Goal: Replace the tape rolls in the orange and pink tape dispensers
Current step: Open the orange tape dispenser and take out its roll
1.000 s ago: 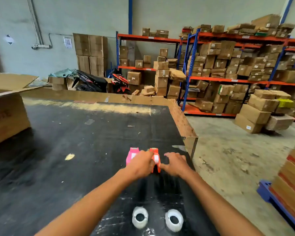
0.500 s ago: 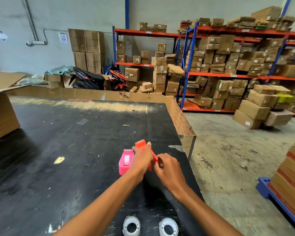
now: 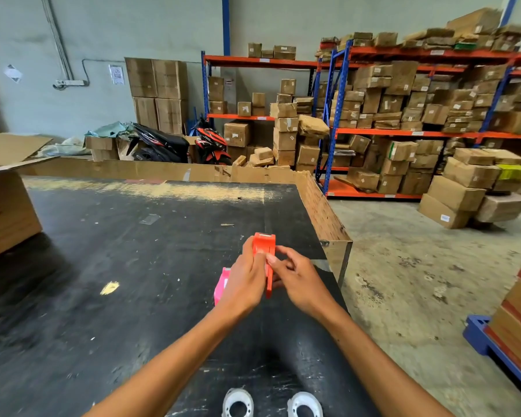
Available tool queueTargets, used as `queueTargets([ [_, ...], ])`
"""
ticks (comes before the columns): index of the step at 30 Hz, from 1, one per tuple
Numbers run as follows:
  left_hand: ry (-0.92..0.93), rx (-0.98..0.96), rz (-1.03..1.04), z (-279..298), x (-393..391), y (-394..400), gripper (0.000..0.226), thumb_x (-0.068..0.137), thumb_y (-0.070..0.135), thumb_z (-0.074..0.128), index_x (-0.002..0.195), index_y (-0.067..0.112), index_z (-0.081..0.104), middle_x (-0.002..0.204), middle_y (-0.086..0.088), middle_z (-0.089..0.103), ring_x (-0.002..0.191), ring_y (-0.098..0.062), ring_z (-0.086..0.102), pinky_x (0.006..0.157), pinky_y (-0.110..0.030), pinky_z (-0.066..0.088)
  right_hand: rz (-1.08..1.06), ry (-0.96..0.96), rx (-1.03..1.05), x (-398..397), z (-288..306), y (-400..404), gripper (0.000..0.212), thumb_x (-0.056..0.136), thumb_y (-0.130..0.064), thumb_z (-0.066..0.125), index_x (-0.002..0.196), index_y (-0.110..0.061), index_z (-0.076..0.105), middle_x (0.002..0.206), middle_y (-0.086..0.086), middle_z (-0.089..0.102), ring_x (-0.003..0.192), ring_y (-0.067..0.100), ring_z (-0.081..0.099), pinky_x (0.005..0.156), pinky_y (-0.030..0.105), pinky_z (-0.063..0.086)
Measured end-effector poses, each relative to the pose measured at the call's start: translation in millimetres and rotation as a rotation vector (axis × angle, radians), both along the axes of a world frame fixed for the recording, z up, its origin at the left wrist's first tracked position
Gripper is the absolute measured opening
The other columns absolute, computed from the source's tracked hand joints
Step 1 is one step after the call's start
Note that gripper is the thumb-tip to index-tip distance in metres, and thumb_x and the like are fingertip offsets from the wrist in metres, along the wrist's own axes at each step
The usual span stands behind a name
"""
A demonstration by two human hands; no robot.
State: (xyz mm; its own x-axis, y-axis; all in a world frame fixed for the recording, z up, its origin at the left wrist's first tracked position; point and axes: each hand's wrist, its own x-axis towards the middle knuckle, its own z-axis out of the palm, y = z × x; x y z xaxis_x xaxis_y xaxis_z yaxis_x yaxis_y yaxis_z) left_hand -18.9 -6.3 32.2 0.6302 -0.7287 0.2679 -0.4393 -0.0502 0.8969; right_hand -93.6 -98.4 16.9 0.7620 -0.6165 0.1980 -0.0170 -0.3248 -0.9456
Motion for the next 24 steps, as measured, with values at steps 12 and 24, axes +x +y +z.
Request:
queueTargets([
  [12,0.367,-0.001,0.34,16,68,15,0.024,0.09,0.029,0.024,0.089,0.015,0.044,0.065,-0.003,0.044,0.056,-0.017,0.037,0.053,-0.029,0.031,-0.122,0.365,-0.143,8,-30,-38,0.03,0.091,-0.035,0.054,0.107,-0.013,0.065,0.076,-0.001,0.074,0.075,0.012,0.069,0.077,0.035,0.056],
  [24,0.584,-0.033,0.088,-8,39,32,0.028,0.093,0.025,0.046,0.12,0.022,0.053,0.091,-0.01,0.067,0.074,-0.021,0.062,0.071,-0.035,0.048,-0.347,0.776,-0.638,39,-57,-18,0.058,0.092,-0.058,0.035,0.116,-0.01,0.058,0.122,0.015,0.061,0.113,0.036,0.057,0.089,0.042,0.046],
])
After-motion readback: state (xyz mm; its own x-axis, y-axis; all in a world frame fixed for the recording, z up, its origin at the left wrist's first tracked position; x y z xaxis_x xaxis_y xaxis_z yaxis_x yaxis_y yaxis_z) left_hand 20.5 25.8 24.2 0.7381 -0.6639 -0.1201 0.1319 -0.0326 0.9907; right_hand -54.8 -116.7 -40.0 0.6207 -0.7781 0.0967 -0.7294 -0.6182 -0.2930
